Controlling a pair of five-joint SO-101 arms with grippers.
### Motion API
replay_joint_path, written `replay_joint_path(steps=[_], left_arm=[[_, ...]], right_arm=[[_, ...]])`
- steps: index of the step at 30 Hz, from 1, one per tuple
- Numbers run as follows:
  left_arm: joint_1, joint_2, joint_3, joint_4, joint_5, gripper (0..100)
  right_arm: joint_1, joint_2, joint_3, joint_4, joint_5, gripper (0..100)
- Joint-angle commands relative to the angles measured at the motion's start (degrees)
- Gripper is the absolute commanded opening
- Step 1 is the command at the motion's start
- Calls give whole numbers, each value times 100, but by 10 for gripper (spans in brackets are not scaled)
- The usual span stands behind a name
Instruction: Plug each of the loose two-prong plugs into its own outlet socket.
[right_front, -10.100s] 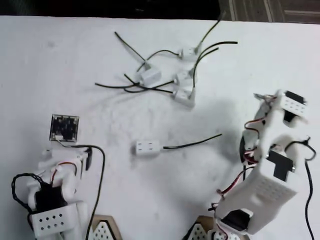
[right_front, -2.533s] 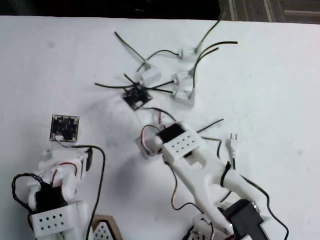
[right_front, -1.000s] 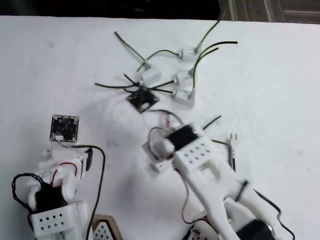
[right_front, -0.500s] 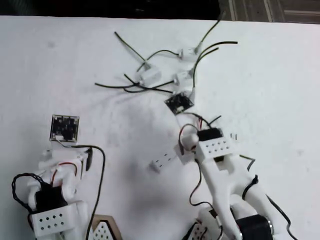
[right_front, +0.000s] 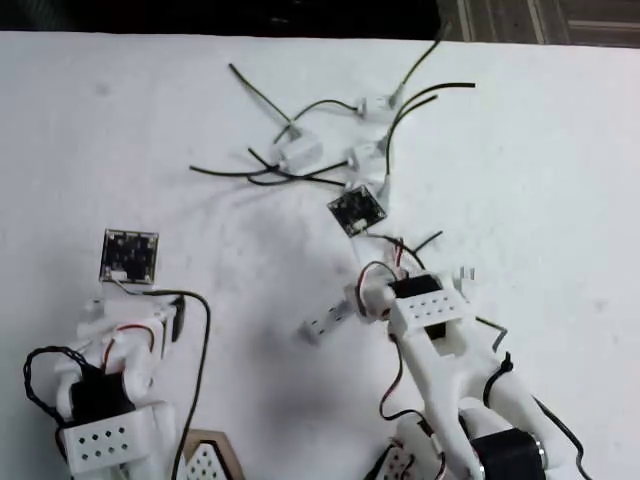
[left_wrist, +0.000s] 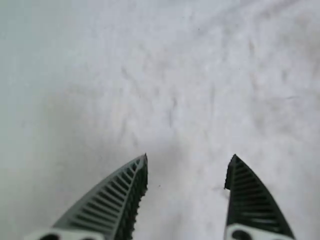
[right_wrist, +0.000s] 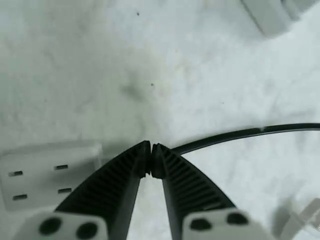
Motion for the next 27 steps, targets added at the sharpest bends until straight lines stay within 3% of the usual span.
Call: replay_joint_path(steps=[1,11,21,27], left_arm=[[-22,-57,-35,-18,-53,260],[-22,-57,-35,-18,-53,260],[-22,-57,-35,-18,-53,260],[-22,-57,-35,-18,-53,260]], right_arm=[[-66,-48,-35,-57,-299,18],[-22,-585,-9,1103,-378,18],[-66,576,114,-400,-422,18],[-75,673,-158,-479,-492,18]])
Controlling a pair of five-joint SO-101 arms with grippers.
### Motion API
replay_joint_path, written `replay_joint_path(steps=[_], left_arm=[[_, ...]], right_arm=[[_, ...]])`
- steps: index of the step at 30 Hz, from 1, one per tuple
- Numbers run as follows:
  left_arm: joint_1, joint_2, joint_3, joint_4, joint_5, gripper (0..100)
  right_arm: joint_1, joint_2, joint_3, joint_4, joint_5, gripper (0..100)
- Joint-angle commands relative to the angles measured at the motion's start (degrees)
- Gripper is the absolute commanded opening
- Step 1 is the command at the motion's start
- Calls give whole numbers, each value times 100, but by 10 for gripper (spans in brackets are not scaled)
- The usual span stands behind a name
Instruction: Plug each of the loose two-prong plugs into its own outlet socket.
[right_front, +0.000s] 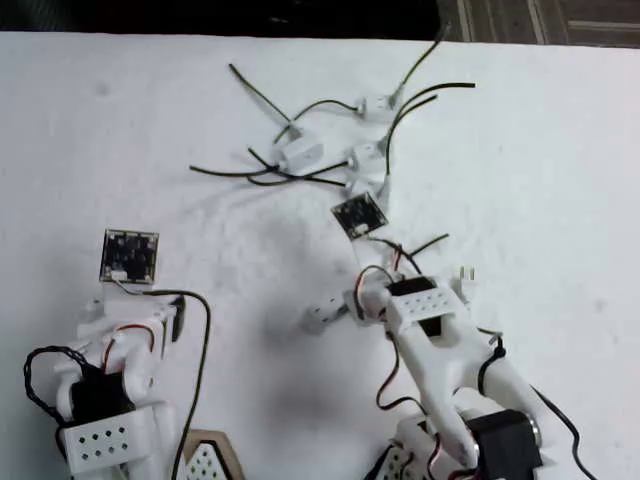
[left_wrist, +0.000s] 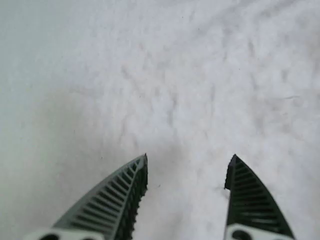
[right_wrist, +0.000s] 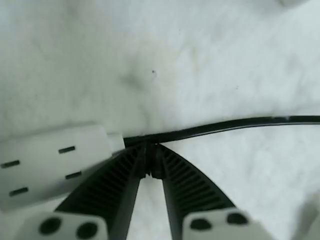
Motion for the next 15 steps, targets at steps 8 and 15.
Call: replay_joint_path(steps=[8,15], left_arm=[[-22,-57,-35,-18,-53,260],[-31,-57,-35,-18,-53,260]], right_arm=[[-479,13,-475,-154,-721,18],[-321,4,-527,-338,-527,18]])
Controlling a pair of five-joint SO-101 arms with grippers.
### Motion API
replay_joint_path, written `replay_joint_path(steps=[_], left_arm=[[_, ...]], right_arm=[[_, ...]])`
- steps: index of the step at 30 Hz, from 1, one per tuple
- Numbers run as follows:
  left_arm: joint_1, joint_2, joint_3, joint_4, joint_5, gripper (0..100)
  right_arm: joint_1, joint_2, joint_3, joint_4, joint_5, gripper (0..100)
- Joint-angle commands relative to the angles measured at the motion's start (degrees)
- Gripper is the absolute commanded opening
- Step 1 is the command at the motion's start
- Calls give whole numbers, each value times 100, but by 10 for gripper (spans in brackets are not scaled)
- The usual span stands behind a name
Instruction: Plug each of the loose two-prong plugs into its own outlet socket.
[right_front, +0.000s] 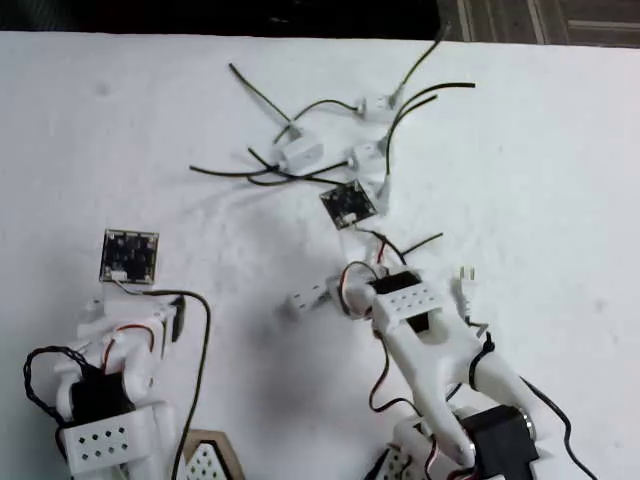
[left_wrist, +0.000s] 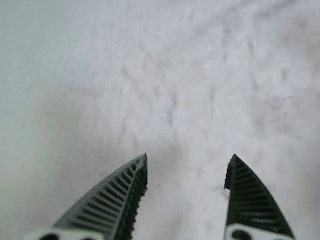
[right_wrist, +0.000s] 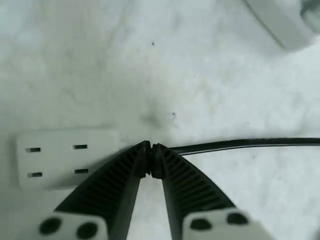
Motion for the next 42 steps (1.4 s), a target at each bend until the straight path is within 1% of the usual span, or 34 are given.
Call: replay_joint_path(steps=[1,6,10,13,20,23,27,28,31,34,37,42], left_arm=[[-31,-57,-35,-18,-53,260],[-31,-57,-35,-18,-53,260],[-31,-57,-35,-18,-53,260],[-22,-57,-35,-18,-53,260],[-22,-57,-35,-18,-53,260],[-31,-57,-35,-18,-53,260],[-40,-57,-35,-18,-53,260],[-40,-57,-35,-18,-53,260],[-40,-57,-35,-18,-53,260],[-40,-57,-35,-18,-53,260],[-48,-57,-35,-18,-53,260],[-48,-57,-35,-18,-53,260]], right_arm=[[180,-22,-220,-84,281,18],[576,-22,-237,330,765,18],[954,40,-246,356,1099,19],[998,48,-246,347,1301,20],[971,119,-246,-611,1319,19],[875,-4,-246,-734,1284,18],[479,-778,-229,-163,1248,18],[286,-1042,-229,-4,1108,18],[-418,-1701,-220,198,325,18],[-1235,-1780,-237,180,-123,18],[-1771,-1429,-237,-180,-325,18],[-1947,-418,-264,-1147,-422,18]])
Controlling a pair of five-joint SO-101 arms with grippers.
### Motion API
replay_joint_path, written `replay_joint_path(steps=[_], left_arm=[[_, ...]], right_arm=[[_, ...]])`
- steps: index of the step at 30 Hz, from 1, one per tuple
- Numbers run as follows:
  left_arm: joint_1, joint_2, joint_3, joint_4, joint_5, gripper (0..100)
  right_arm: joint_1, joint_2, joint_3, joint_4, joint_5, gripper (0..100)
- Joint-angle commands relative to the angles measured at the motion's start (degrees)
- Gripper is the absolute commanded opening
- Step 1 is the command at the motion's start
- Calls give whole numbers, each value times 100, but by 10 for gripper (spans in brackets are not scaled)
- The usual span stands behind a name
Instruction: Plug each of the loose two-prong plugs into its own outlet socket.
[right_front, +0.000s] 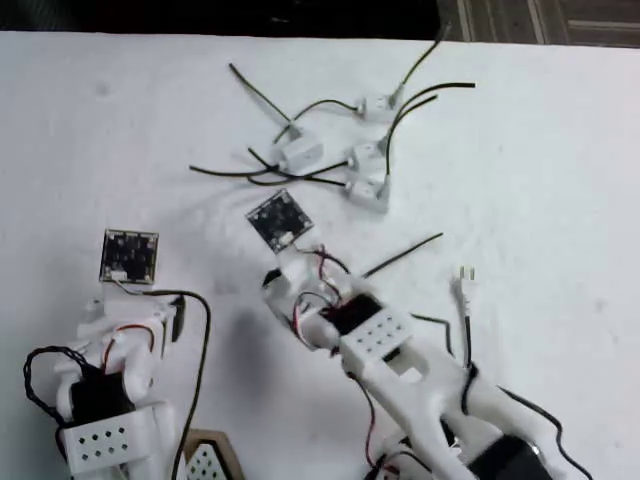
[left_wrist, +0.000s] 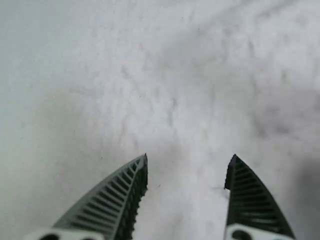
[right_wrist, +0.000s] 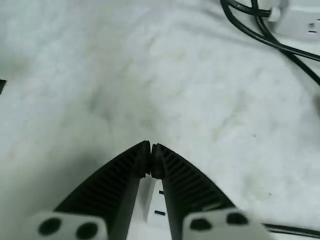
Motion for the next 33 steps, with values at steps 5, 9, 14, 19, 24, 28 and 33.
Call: replay_joint_path(steps=[5,9,14,19,24,28,33], left_arm=[[-48,-57,-35,-18,-53,260],[-48,-57,-35,-18,-53,260],[-48,-57,-35,-18,-53,260],[-48,-57,-35,-18,-53,260],[-48,-57,-35,-18,-53,260],[-48,-57,-35,-18,-53,260],[-48,-57,-35,-26,-53,260]], right_arm=[[-101,1244,-607,-479,-70,18],[-119,1420,-800,233,-70,18],[-75,1411,-993,1226,-44,19],[-119,1402,-1169,1807,-35,20],[13,1138,-1899,2466,-70,22],[576,163,-2558,3767,-35,64],[2018,-804,-2558,4848,765,136]])
